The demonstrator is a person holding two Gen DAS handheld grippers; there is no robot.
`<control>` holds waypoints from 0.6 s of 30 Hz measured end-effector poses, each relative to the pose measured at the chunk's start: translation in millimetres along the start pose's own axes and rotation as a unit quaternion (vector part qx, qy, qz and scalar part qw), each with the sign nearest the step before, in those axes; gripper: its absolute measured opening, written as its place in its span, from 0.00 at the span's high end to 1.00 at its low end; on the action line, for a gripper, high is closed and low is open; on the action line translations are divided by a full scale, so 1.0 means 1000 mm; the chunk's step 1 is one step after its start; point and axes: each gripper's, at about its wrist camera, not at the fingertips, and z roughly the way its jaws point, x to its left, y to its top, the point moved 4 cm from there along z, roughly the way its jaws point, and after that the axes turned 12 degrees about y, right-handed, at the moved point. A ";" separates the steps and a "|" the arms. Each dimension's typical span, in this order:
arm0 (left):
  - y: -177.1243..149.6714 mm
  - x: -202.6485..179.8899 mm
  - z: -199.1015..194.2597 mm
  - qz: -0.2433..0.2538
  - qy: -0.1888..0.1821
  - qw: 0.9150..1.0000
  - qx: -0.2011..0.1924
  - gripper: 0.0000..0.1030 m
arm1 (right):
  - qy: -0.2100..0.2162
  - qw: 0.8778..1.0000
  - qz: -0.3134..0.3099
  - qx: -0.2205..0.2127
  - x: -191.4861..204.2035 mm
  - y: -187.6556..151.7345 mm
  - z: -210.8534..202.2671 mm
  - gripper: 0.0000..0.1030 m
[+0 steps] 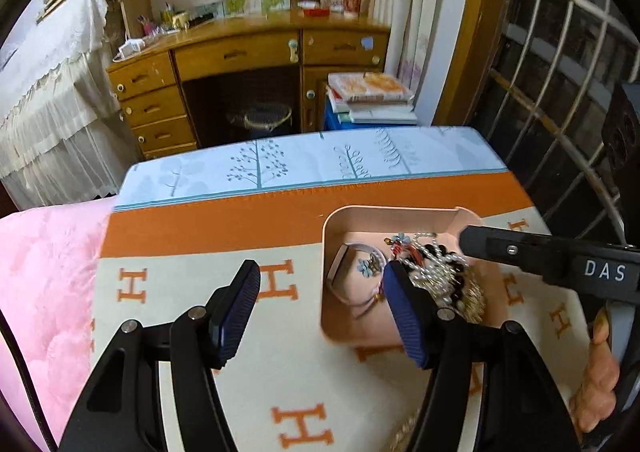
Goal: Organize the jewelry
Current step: 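Carry the earrings into the pink box with the left tool while the right tool drops its stud there, then withdraw both open tools from the box toward the rings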
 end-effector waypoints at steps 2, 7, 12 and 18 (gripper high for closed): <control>-0.004 0.007 -0.013 -0.008 -0.016 1.000 0.003 0.40 | 0.008 1.000 -0.010 -0.007 0.010 -0.010 -0.016 0.78; -0.022 0.023 -0.045 -0.018 -0.011 0.999 0.024 0.40 | 0.028 0.999 -0.031 -0.025 0.030 -0.032 -0.047 0.78; -0.051 0.031 -0.073 -0.005 0.024 1.000 0.019 0.40 | 0.033 0.997 -0.061 -0.034 0.054 -0.053 -0.064 0.78; -0.094 0.032 -0.086 -0.002 0.032 0.999 -0.002 0.40 | 0.040 0.994 -0.096 -0.042 0.074 -0.082 -0.069 0.78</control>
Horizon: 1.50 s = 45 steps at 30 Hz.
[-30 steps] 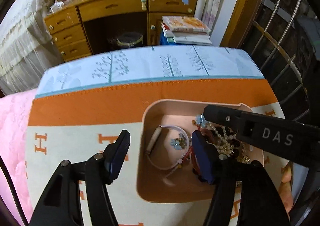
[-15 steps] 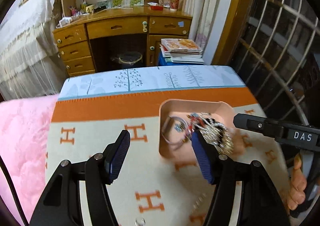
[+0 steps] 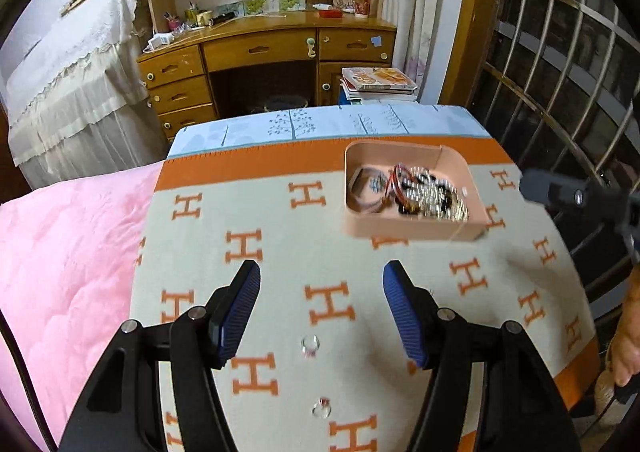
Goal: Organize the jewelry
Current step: 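Withdraw both open tools from the box toward the rings, then grasp the red-stone ring with the left tool while the right tool grasps the pink-stone ring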
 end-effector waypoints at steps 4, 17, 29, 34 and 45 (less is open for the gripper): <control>-0.044 -0.001 0.011 -0.002 -0.007 1.000 0.001 0.40 | 0.006 1.000 -0.013 0.012 0.006 -0.028 0.014 0.78; -0.133 -0.005 0.035 0.042 -0.046 0.998 0.021 0.50 | 0.009 0.996 -0.022 0.087 0.010 -0.112 0.078 0.78; -0.139 -0.004 0.050 0.053 -0.087 0.994 0.039 0.65 | 0.002 0.997 -0.012 0.079 0.010 -0.121 0.082 0.78; -0.140 -0.001 0.051 0.057 -0.091 0.994 0.033 0.71 | 0.002 0.996 -0.010 0.085 0.012 -0.124 0.086 0.78; -0.144 0.003 0.049 0.048 -0.090 0.994 0.029 0.87 | -0.008 0.995 -0.029 0.093 0.018 -0.130 0.093 0.78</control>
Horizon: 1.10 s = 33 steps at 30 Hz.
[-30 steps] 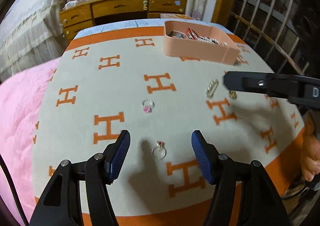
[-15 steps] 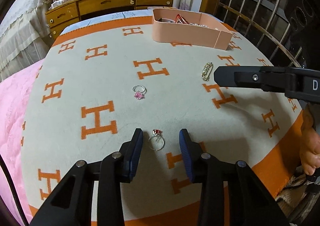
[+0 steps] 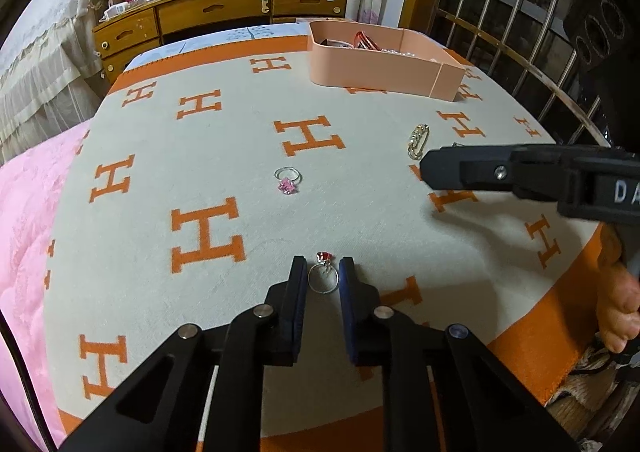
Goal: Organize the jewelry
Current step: 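Grasp the red-stone ring with the left tool while the right tool grasps the pink-stone ring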
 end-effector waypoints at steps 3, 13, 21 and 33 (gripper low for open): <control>-0.002 -0.001 -0.001 -0.001 -0.002 1.000 -0.004 0.87 | -0.003 1.000 -0.001 0.006 0.000 -0.001 0.004 0.78; -0.010 0.005 -0.018 -0.030 -0.011 0.999 -0.016 0.87 | -0.009 0.999 -0.022 0.023 0.013 0.008 0.028 0.78; -0.013 0.039 -0.036 -0.096 0.008 0.995 -0.040 0.87 | -0.026 0.998 -0.028 0.046 0.019 0.015 0.064 0.78; -0.022 0.065 -0.036 -0.141 -0.007 0.989 -0.039 0.87 | -0.094 0.993 -0.063 0.035 0.035 0.021 0.088 0.76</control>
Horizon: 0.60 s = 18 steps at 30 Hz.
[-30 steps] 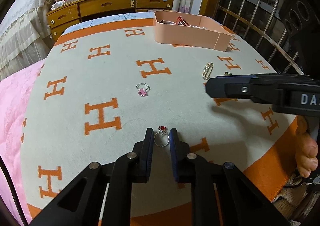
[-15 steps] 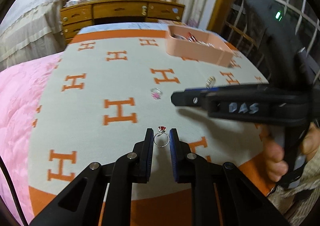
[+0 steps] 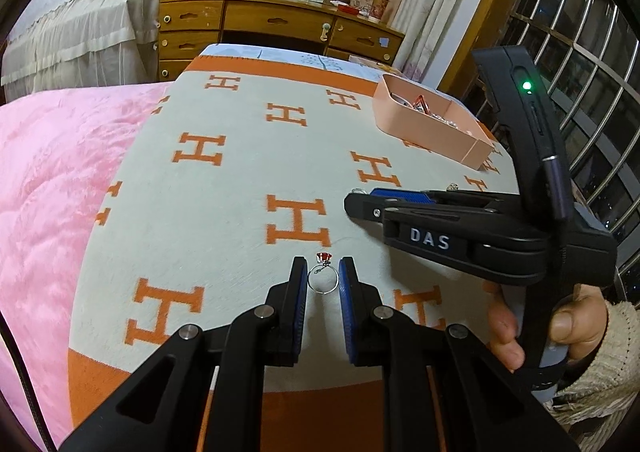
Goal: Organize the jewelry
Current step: 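Grasp the red-stone ring with the left tool while the right tool grasps the pink-stone ring, then carry both rings into the pink box and open both tools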
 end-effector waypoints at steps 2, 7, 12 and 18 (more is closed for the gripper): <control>0.000 0.002 -0.001 -0.003 -0.002 1.000 -0.001 0.87 | -0.012 1.000 -0.008 -0.005 0.002 0.001 0.001 0.76; 0.000 0.004 -0.001 -0.007 -0.005 1.000 -0.001 0.87 | -0.048 0.998 -0.045 -0.012 0.010 -0.001 0.005 0.76; 0.000 0.003 -0.002 -0.008 -0.003 1.000 -0.001 0.87 | -0.037 0.998 -0.047 -0.014 0.005 -0.003 0.000 0.85; 0.004 -0.004 -0.005 -0.004 -0.002 1.000 -0.006 0.87 | 0.019 1.000 -0.012 -0.016 -0.006 -0.011 -0.021 0.86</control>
